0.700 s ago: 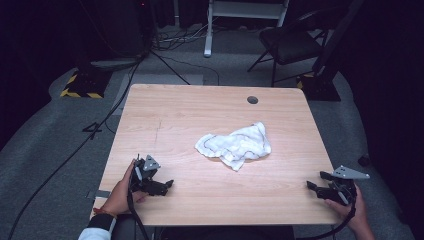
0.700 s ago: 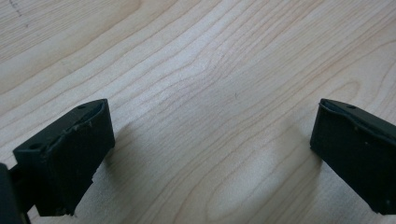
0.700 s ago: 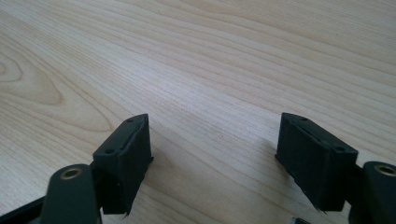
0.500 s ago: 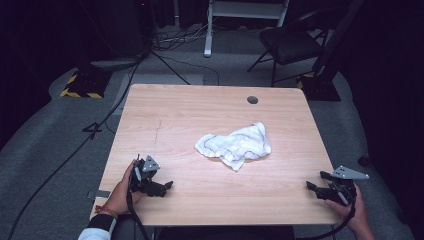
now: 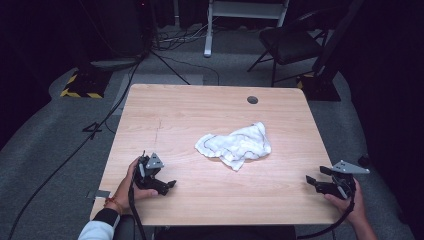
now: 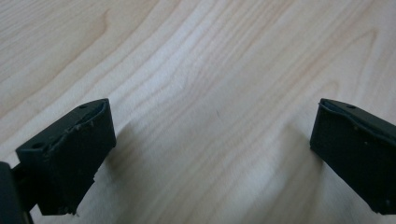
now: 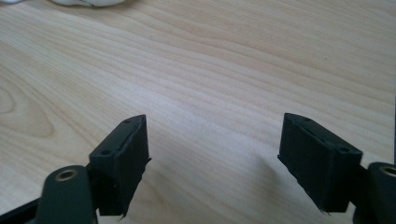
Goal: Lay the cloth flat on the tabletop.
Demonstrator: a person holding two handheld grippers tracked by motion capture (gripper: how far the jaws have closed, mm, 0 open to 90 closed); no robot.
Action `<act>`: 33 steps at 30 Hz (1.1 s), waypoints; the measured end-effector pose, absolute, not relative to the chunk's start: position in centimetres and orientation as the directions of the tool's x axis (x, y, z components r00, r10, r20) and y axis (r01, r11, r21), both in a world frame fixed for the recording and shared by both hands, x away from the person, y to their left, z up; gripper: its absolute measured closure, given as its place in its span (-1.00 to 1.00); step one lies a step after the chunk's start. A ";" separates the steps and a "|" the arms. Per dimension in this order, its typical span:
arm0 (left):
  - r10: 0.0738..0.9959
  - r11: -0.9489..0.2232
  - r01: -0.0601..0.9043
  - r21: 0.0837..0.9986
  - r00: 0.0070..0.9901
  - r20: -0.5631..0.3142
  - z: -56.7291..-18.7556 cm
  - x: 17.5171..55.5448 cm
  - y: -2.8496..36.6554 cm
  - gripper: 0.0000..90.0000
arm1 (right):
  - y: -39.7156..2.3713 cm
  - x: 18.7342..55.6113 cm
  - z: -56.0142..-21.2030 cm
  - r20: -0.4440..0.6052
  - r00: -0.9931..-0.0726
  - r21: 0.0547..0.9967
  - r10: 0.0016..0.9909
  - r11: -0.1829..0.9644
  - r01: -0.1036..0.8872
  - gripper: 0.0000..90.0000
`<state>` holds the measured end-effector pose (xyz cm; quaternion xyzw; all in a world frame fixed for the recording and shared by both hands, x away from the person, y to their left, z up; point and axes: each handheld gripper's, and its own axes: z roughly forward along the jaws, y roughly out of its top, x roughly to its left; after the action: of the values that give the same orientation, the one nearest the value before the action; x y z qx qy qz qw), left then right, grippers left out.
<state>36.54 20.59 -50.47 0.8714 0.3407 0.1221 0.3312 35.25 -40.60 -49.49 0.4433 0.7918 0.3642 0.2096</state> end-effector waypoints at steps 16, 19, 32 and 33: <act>0.642 -0.560 0.485 0.672 0.766 -0.019 -50.4 43.6 15.3 -0.87 | -31.0 41.4 -44.5 -0.097 -0.647 0.760 0.757 0.476 0.442 -0.12; 0.636 -0.555 0.473 0.684 0.772 -0.017 -50.3 44.3 14.4 -0.67 | -28.5 42.7 -44.1 -0.073 -0.672 0.768 0.737 0.471 0.434 -0.05; 0.545 -0.585 0.398 0.707 0.838 -0.021 -49.9 46.3 10.4 0.24 | -19.9 45.8 -47.3 -0.099 -0.755 0.666 0.648 0.607 0.434 0.02; 0.539 -0.587 0.400 0.704 0.842 -0.029 -49.8 46.4 10.5 0.38 | -19.9 45.7 -47.5 -0.098 -0.758 0.662 0.644 0.611 0.434 0.11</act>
<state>46.37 10.51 -49.79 0.8858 0.2651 0.0943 0.3691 45.74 -19.91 -47.46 0.3056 0.8822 0.3176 0.1655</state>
